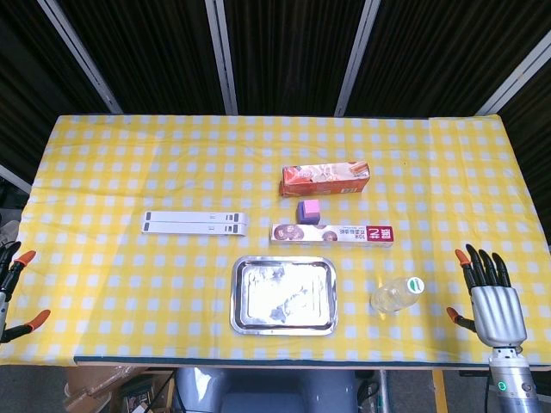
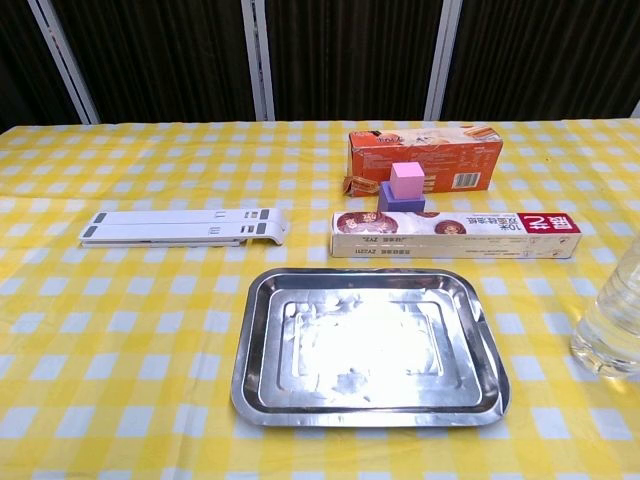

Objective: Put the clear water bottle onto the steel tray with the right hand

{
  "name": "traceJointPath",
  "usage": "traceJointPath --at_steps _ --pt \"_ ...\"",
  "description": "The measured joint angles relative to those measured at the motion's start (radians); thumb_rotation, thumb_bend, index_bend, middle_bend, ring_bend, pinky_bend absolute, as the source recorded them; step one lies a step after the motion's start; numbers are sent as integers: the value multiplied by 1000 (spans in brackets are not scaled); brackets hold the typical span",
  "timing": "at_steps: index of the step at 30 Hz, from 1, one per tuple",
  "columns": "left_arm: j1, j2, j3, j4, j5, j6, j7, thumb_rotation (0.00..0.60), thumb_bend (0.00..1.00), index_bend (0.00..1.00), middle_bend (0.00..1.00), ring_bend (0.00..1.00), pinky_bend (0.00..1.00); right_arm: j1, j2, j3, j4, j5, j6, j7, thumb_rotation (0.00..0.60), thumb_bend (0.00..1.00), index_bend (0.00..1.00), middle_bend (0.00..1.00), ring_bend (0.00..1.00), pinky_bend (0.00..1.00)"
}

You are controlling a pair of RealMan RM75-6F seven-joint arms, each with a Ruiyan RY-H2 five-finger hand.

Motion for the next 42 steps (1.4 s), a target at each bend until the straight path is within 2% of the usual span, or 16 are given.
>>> traceJointPath --at_steps 11,16,32,37,42 --pt "2 4 11 -9 40 12 -4 600 193 113 0 0 0 -12 15 -6 -14 -14 23 17 600 0 69 0 0 0" --pt "-1 9 24 -2 82 18 -45 600 193 113 0 0 0 -16 27 -6 -31 -22 33 37 600 0 69 0 0 0" --pt "11 -2 24 -22 49 17 36 600 193 113 0 0 0 -5 52 -15 -42 4 -28 94 600 0 68 0 0 0" --pt "12 -4 24 -23 50 18 44 600 193 113 0 0 0 20 72 -17 -56 30 -113 141 600 0 68 0 0 0" --pt "12 -3 25 -26 51 15 48 600 193 113 0 0 0 79 125 -25 -96 85 -299 181 600 0 69 0 0 0"
